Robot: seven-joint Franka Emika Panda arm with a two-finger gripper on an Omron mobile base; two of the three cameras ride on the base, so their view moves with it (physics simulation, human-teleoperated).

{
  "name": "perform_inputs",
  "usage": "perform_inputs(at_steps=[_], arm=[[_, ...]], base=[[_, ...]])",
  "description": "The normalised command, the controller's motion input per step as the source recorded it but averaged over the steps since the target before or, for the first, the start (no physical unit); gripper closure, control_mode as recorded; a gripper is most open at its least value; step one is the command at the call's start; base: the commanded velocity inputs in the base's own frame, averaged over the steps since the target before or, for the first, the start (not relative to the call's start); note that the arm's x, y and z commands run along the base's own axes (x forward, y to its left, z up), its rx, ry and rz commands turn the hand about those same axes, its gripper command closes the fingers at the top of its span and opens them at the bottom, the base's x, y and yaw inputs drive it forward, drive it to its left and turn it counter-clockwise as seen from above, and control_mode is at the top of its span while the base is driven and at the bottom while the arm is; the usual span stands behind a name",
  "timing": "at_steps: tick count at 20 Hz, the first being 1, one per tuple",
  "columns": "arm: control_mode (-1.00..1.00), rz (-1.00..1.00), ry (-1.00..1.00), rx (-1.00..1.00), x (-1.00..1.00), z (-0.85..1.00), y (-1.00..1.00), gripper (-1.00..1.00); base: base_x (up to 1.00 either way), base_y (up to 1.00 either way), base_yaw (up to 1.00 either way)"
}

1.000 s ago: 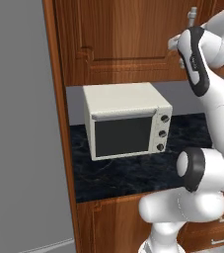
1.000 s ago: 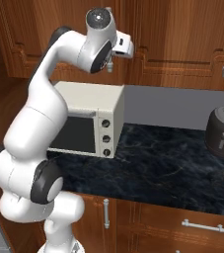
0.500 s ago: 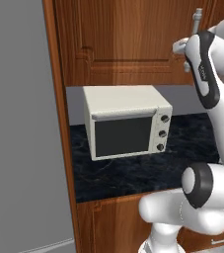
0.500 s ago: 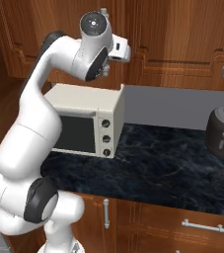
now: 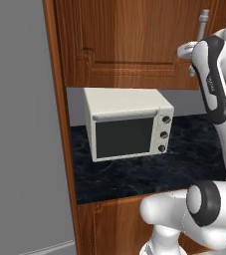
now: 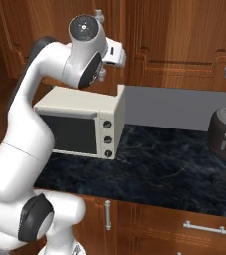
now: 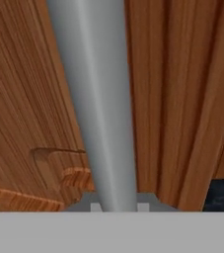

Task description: Open the cabinet, pick the kettle from the cabinet, and place it in the sink.

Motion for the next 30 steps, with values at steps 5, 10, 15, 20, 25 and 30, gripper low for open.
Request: perform_inputs(at_steps=[5, 10, 15, 20, 25, 30], arm=[[-1.0, 0.0, -0.05, 0.0, -0.56, 0.0, 0.18, 1.0], [-1.0, 0.0, -0.12, 0.0, -0.58, 0.0, 0.22, 1.0], [-1.0, -0.04, -0.11, 0.0, -0.55, 0.0, 0.27, 1.0], [-1.0, -0.1, -0.05, 0.0, -0.5, 0.0, 0.31, 1.0], [-1.0, -0.14, 0.0, 0.0, -0.47, 0.02, 0.29, 1.0], [-1.0, -0.14, 0.0, 0.0, -0.46, 0.05, 0.3, 1.0]], base=[[0.0, 0.0, 0.0], [0.0, 0.0, 0.0], [0.0, 0.0, 0.0], [0.0, 0.0, 0.0], [0.0, 0.0, 0.0], [0.0, 0.0, 0.0]])
